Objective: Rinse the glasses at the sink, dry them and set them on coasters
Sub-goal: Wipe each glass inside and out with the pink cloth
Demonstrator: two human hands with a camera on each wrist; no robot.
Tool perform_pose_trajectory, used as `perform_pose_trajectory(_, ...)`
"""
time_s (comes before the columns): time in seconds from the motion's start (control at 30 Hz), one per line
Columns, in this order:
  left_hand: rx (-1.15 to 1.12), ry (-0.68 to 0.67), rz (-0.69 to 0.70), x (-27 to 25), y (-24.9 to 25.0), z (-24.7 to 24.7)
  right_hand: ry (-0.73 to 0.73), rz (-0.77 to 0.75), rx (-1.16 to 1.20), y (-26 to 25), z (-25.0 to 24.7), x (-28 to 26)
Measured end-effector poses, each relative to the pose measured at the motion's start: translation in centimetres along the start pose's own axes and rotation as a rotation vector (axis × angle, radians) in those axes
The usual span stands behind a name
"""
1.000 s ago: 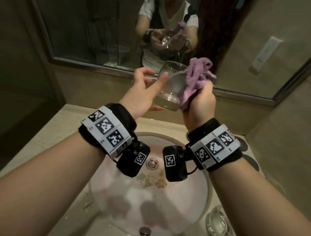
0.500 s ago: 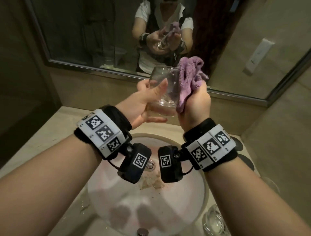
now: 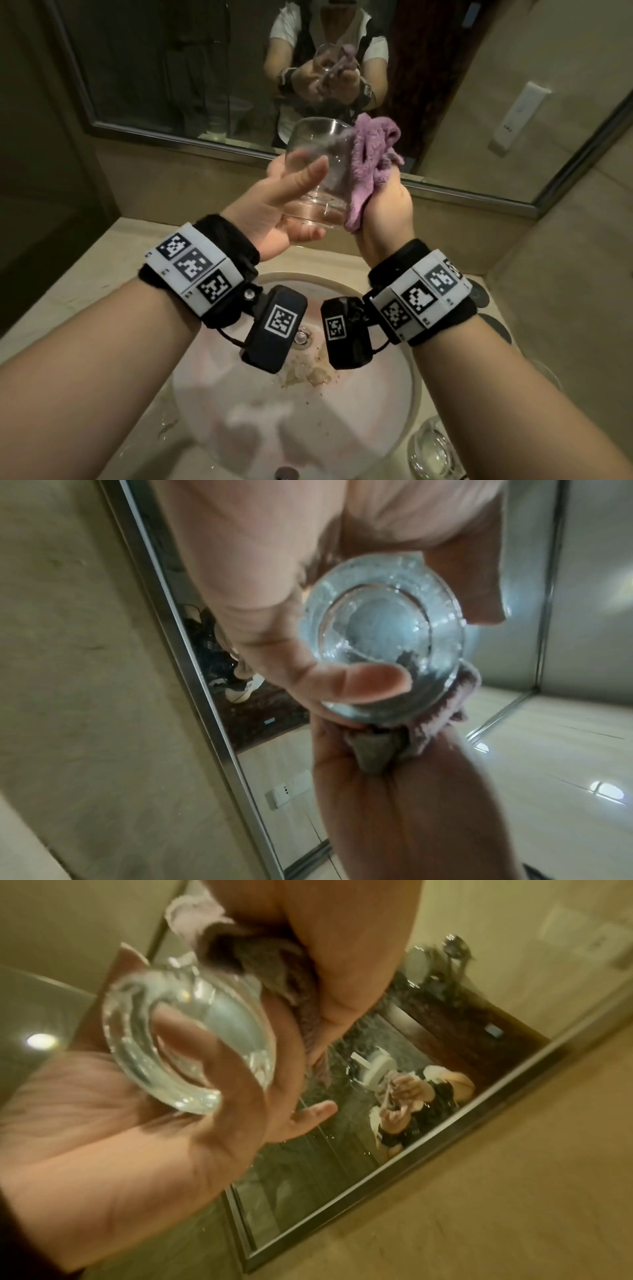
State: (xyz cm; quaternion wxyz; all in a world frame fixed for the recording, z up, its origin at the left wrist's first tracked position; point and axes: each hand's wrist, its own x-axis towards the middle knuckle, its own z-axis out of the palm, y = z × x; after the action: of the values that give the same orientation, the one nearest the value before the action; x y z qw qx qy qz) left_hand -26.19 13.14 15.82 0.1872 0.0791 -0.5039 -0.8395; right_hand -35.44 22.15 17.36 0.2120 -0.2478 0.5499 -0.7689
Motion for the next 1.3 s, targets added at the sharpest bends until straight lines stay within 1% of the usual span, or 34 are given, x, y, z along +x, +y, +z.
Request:
perform_pose_trajectory(0.13, 0.099, 0.011, -0.003, 0.0, 0.4, -1.0, 0.107, -0.202, -0.345, 0.2, -1.2, 0.4)
perform_pose_trajectory(0.2, 0.138, 0.004, -0.005, -0.4, 0.5, -1.5, 0.185, -0.272, -0.397, -0.5, -2.5, 1.3)
perform_pose_trajectory(0.27, 0.184, 0.014, -0.031, -0.5, 0.3, -2.1, 0.256, -0.314, -0.395, -1.6, -3.5, 2.1)
perform_pose_trajectory(0.33, 0.235, 0.017, -0.076, -0.6, 0.1, -2.3, 0.241, -0.322, -0.458, -2.2, -3.5, 2.5)
perform_pose_trajectory(0.37, 0.245, 0.013, -0.086, -0.5, -0.1, -2.4, 0.186, -0.303, -0.528, -2.4, -3.2, 2.3)
perform_pose_trajectory(0.43, 0.231, 0.013, -0.09, -0.4, -0.3, -2.4, -0.014, -0.272, -0.671, -2.1, -2.4, 1.8)
perform_pose_trajectory(0.47, 0.221, 0.015, -0.085, -0.4, -0.3, -2.4, -0.107, -0.287, -0.73, -1.9, -2.2, 1.4)
perform_pose_trajectory(0.53, 0.184, 0.034, -0.076, -0.4, -0.3, -2.8, -0.245, -0.331, -0.749, -2.1, -2.3, 0.8)
perform_pose_trajectory(0.57, 0.155, 0.045, -0.074, -0.5, -0.2, -3.0, -0.324, -0.32, -0.742, -2.3, -2.7, 0.8)
perform_pose_trajectory(0.67, 0.067, 0.021, -0.083, -0.6, 0.2, -3.5, -0.548, -0.223, -0.825, -2.8, -3.8, 0.8)
perform_pose_trajectory(0.77, 0.064, -0.035, -0.093, -0.5, 0.4, -3.8, -0.686, -0.165, -0.832, -3.1, -3.8, 0.5)
perform_pose_trajectory(0.87, 0.182, -0.173, -0.092, -0.7, 0.7, -3.3, -0.77, -0.096, -0.909, -3.4, -2.9, 0.1)
perform_pose_trajectory(0.9, 0.212, -0.196, -0.1, -0.8, 0.8, -3.2, -0.786, -0.088, -0.914, -3.5, -2.7, -0.1)
perform_pose_trajectory(1.0, 0.239, -0.209, -0.1, -0.9, 1.0, -3.0, -0.744, -0.165, -0.977, -4.0, -3.1, 0.0)
perform_pose_trajectory(1.07, 0.252, -0.188, -0.107, -1.0, 1.2, -3.1, -0.711, -0.219, -0.984, -4.3, -3.8, 0.2)
perform_pose_trajectory(1.1, 0.272, -0.171, -0.108, -1.0, 1.3, -3.3, -0.721, -0.215, -0.959, -4.4, -4.1, 0.2)
perform_pose_trajectory(1.17, 0.324, -0.17, -0.108, -0.8, 1.3, -3.3, -0.802, -0.205, -0.938, -4.1, -4.2, 0.1)
perform_pose_trajectory(1.23, 0.353, -0.177, -0.094, -0.8, 1.3, -3.0, -0.88, -0.24, -1.003, -3.4, -3.9, -0.2)
perform_pose_trajectory(1.3, 0.363, -0.146, -0.079, -1.0, 1.3, -2.6, -0.904, -0.247, -1.036, -2.9, -3.5, -0.2)
